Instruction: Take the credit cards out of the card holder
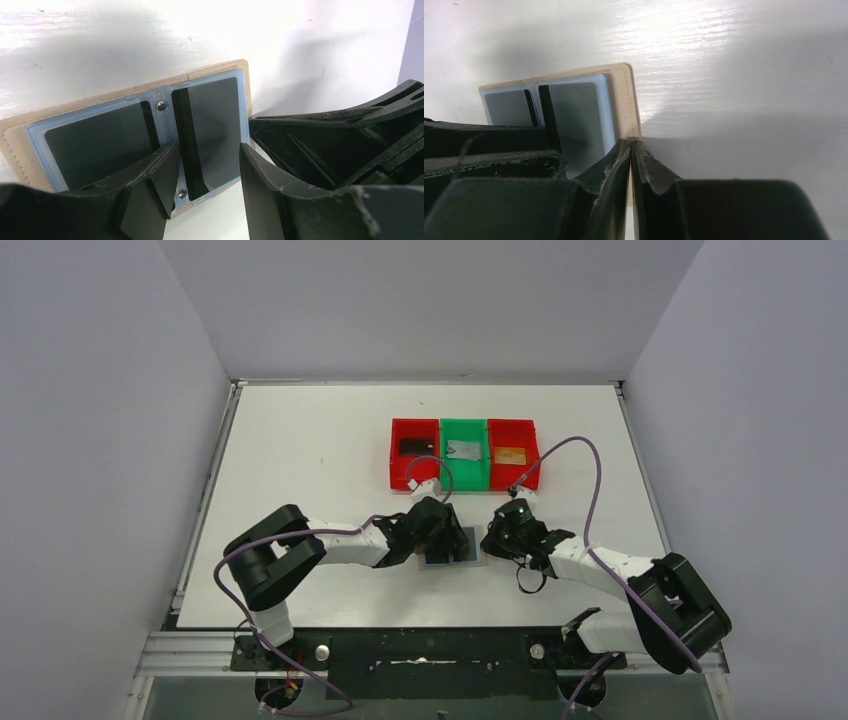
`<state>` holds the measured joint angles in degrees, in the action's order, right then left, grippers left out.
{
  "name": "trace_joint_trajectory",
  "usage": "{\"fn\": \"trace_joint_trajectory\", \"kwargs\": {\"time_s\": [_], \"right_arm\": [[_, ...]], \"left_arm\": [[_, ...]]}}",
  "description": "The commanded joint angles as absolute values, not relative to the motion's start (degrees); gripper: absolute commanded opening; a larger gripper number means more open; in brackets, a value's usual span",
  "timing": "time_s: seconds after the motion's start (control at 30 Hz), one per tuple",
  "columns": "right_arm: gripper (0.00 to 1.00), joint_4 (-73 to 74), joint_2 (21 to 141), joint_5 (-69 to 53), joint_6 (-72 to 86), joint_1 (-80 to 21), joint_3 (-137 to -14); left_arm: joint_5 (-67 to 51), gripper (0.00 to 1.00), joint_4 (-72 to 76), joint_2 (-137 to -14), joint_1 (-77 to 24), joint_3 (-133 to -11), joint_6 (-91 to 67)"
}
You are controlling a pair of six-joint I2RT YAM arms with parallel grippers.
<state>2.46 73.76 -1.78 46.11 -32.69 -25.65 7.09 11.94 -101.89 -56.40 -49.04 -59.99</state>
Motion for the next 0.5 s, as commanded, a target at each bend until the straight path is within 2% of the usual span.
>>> {"fn": "trace_joint_trajectory", "kwargs": {"time_s": [0.0,0.17,0.3,0.47], "right_arm": [[0.12,5.7,74.8,-0.8,43.5,-32.8,-24.2],[0.21,8.5,68.7,-0.6,40.8,-32.7,-27.5],[0.23,8.4,65.8,-2.8,39.9,-32.6,-29.6],[0.24,4.3,67.7,-8.3,40.0,-32.6,-30.4]], "left_arm": [[7.2,0.47,13.4,-103.2,-56.1,-48.1,-60.7],[7.0,0.47,15.6,-102.7,-56.1,-46.9,-60.8],[7.4,0.47,16.5,-101.6,-56.0,-45.7,-61.1],[6.0,0.47,18.9,-101.2,-55.4,-44.2,-61.3]]}}
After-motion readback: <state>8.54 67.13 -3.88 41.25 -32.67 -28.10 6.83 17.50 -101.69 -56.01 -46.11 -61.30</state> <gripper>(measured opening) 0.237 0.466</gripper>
